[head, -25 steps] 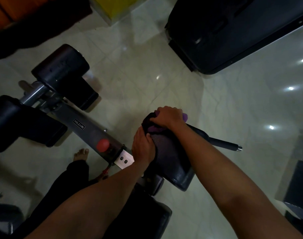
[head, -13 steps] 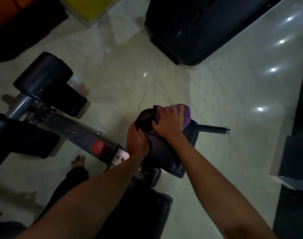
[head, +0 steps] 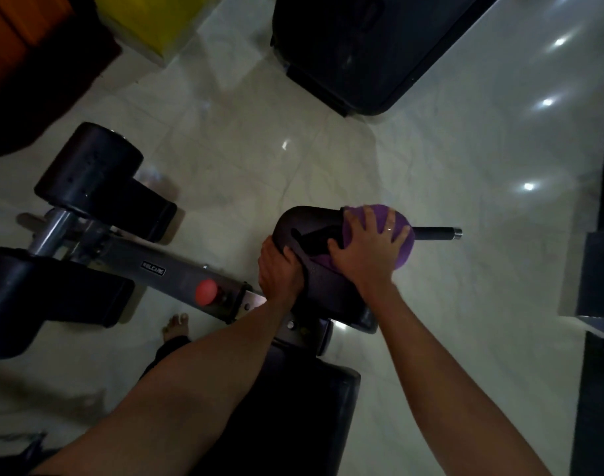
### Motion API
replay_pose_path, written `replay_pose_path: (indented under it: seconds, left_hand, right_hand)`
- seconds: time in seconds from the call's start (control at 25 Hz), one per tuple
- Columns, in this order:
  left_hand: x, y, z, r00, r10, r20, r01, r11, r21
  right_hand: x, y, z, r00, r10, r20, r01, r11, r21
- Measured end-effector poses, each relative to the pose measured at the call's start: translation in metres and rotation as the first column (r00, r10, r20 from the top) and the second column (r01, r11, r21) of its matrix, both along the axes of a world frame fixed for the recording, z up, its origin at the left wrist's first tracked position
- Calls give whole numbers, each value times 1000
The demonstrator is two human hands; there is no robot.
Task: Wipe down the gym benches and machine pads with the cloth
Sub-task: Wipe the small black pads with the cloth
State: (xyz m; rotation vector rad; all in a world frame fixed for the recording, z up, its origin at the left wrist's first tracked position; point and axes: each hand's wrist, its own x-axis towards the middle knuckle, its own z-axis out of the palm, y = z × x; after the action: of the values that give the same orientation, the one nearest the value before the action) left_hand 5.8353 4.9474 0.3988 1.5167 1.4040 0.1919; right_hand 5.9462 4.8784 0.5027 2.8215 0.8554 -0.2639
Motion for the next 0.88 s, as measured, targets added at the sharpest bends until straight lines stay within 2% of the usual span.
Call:
replay_pose_path:
  seconds: [0.12, 0.2, 0.28, 0.4, 0.56, 0.64, 0.72, 0.76, 0.88]
  left_hand:
    - [0, 1, -1, 1000, -24, -4, 24, 1000, -3]
    - [-1, 2, -1, 999, -51, -13, 51, 999, 6]
    - [-1, 4, -3, 994, -108, -8, 108, 993, 45]
    - [-2, 4, -1, 975, -220, 19, 216, 967, 134]
    - [-3, 1, 10, 914, -404, 40, 381, 889, 253]
    - [1, -4, 14, 860, -505, 76, 460, 831, 313]
    - [6, -10, 13, 828, -553, 97, 490, 795, 357]
    - [8, -12, 11, 827, -555, 87, 487, 786, 381]
    - [10, -17, 8, 843, -534, 63, 466, 784, 409]
  right_hand:
    - [-46, -24, -4, 987, 148, 68, -152, 987, 55]
    - [-69, -51, 1, 985, 160, 63, -166, 981, 103]
    - [-75, -70, 2, 995, 96, 38, -101, 977, 187]
    - [-51, -66, -3, 995, -97, -33, 102, 935, 340]
    - [-16, -44, -1, 909, -368, -196, 417, 793, 445]
    - [-25, -45, -1, 917, -365, -162, 399, 820, 410]
    - [-38, -55, -3, 966, -237, -108, 260, 895, 362]
    - [-38, -59, -6, 975, -192, -109, 219, 903, 371]
    - [-9, -57, -6, 948, -259, -184, 317, 813, 489]
